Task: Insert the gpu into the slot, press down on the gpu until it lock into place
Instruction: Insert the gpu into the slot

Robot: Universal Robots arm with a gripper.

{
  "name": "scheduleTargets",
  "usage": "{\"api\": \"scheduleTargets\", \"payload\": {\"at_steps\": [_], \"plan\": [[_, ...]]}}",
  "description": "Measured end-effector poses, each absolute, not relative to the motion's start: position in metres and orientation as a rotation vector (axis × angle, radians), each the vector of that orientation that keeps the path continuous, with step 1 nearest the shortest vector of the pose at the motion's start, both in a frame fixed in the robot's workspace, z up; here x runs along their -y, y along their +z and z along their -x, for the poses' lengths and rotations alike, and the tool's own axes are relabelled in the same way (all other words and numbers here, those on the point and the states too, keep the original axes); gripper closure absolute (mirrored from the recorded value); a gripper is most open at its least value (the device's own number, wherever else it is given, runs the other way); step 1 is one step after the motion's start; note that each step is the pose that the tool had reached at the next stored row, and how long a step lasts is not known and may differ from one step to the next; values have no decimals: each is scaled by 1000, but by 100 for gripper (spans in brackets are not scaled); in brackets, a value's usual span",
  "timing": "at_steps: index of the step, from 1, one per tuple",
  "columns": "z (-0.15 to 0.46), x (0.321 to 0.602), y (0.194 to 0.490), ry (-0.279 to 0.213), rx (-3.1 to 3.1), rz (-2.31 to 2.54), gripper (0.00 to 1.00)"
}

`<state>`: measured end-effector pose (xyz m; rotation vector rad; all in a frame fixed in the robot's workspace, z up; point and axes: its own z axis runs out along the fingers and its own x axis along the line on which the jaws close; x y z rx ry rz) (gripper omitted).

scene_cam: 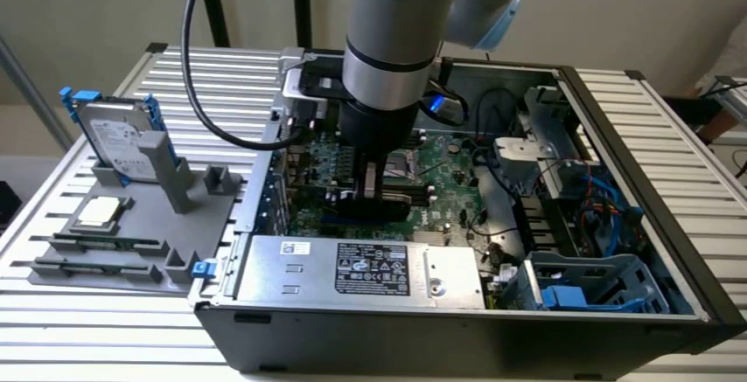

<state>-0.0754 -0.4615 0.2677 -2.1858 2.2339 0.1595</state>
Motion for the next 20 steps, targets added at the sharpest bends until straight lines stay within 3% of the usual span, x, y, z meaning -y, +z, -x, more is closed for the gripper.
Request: {"api": "scheduleTargets", "payload": {"at_steps": [20], "plan": [[75,461,265,163,-2236,2187,74]]}}
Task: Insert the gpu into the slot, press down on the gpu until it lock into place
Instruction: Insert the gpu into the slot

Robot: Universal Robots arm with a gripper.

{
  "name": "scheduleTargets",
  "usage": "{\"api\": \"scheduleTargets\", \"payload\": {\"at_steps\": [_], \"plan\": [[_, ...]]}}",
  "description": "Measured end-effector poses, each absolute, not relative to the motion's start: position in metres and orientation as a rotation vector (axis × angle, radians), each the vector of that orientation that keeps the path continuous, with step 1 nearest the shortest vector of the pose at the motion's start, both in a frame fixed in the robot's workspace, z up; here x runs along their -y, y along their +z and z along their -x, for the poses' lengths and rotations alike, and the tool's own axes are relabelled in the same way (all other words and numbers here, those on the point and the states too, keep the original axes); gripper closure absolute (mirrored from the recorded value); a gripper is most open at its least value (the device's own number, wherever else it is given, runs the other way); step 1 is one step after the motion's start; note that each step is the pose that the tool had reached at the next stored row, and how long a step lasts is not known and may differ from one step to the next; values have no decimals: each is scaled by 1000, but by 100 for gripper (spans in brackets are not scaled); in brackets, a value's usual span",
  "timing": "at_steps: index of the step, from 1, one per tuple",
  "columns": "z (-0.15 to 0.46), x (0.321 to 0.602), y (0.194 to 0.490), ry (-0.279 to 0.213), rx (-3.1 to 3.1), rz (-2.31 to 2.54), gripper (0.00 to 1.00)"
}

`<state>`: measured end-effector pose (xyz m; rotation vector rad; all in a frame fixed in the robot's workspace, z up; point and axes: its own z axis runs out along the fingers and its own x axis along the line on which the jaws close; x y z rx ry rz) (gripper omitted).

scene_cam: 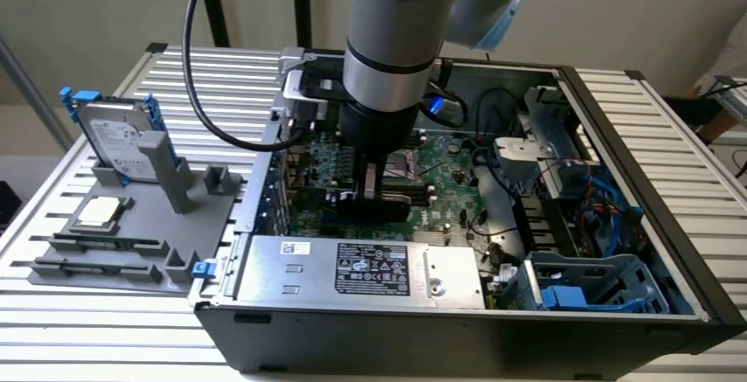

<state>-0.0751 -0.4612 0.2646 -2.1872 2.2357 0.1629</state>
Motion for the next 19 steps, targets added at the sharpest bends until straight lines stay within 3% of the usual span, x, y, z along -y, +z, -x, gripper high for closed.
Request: {"api": "scheduleTargets", "payload": {"at_steps": [19], "plan": [[73,461,266,191,-2250,2199,74]]}}
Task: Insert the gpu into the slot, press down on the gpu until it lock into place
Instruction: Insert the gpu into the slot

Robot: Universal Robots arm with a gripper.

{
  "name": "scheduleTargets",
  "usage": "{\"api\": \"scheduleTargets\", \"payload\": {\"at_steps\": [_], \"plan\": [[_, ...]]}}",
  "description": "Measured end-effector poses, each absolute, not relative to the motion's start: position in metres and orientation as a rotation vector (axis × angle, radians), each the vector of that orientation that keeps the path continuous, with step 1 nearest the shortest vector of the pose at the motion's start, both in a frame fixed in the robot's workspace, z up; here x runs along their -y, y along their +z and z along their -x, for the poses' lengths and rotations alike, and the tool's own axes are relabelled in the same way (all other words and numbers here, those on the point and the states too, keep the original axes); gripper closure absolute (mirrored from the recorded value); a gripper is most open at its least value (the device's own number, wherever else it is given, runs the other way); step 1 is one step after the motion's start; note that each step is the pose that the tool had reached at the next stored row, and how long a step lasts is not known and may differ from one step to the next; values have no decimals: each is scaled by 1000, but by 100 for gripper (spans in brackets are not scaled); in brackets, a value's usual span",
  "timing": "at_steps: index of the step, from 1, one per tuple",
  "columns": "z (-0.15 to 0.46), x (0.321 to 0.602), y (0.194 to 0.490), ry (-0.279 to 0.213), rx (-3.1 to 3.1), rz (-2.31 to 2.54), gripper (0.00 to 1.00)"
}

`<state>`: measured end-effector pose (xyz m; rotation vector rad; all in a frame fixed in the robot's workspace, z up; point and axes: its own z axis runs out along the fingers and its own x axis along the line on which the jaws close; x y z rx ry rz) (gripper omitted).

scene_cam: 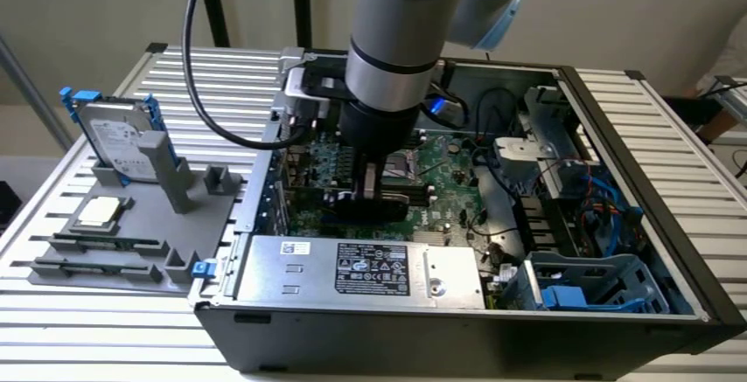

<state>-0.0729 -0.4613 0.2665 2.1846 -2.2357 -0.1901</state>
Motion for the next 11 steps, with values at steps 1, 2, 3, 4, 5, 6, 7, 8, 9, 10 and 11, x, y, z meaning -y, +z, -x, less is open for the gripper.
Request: {"api": "scheduleTargets", "payload": {"at_steps": [1,2,3,4,5,6,7,8,9,10,11], "plan": [[73,461,266,-190,2236,-2185,74],[72,461,266,-190,2236,-2185,74],[72,461,266,-190,2236,-2185,74],[72,461,266,-190,2236,-2185,74],[72,461,266,-190,2236,-2185,74],[72,461,266,-190,2236,-2185,74],[72,461,266,-190,2236,-2185,74],[72,461,265,-190,2236,-2185,74],[72,461,265,-190,2236,-2185,74],[72,461,265,-190,2236,-2185,74],[72,461,265,-190,2235,-2185,74]]}}
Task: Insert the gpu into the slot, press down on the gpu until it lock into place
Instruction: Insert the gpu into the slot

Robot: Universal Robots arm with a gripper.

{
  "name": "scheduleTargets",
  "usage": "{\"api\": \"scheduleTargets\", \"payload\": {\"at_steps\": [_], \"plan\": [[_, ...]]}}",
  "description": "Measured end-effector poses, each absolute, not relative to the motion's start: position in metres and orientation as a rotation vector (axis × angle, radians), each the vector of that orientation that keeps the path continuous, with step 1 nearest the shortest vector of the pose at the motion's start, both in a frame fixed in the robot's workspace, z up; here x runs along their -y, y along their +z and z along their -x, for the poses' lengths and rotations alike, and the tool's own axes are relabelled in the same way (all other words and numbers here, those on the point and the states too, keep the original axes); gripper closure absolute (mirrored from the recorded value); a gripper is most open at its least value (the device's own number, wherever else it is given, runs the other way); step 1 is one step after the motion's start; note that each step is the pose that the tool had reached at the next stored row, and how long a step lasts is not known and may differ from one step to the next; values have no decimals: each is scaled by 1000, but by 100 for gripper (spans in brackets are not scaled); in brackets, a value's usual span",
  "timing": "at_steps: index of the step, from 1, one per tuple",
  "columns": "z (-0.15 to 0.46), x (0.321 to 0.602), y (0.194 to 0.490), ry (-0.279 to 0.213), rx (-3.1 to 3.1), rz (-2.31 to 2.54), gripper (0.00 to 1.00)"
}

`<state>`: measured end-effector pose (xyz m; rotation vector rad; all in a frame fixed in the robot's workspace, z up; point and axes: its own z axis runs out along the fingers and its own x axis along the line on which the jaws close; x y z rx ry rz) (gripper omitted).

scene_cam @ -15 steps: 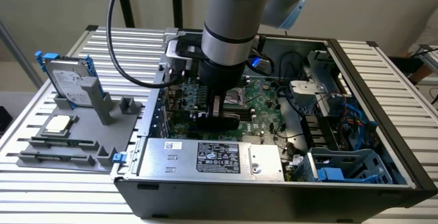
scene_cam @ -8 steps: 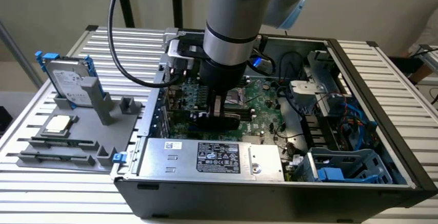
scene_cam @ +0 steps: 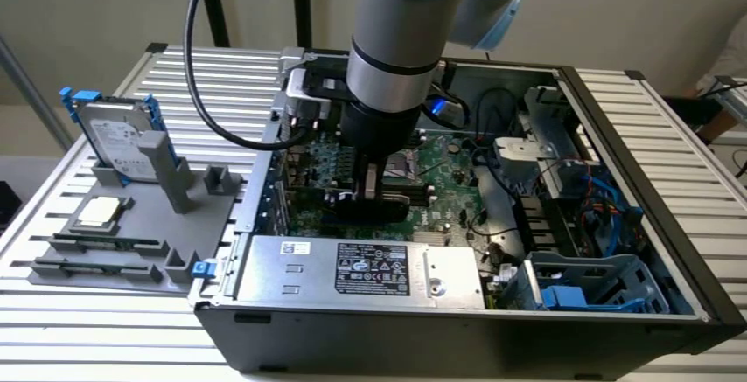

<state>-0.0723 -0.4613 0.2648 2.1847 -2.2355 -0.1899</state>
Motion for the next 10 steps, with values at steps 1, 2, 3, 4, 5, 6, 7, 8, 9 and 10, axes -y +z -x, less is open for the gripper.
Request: {"api": "scheduleTargets", "payload": {"at_steps": [1,2,3,4,5,6,7,8,9,10], "plan": [[72,461,265,-190,2235,-2185,74],[72,461,264,-190,2235,-2185,74],[72,461,264,-190,2235,-2185,74],[72,461,263,-190,2236,-2185,74],[72,461,263,-190,2236,-2185,74],[72,461,263,-190,2236,-2185,74],[72,461,262,-190,2236,-2185,74],[72,461,262,-190,2236,-2185,74],[72,461,262,-190,2236,-2185,74],[72,461,262,-190,2236,-2185,74]]}}
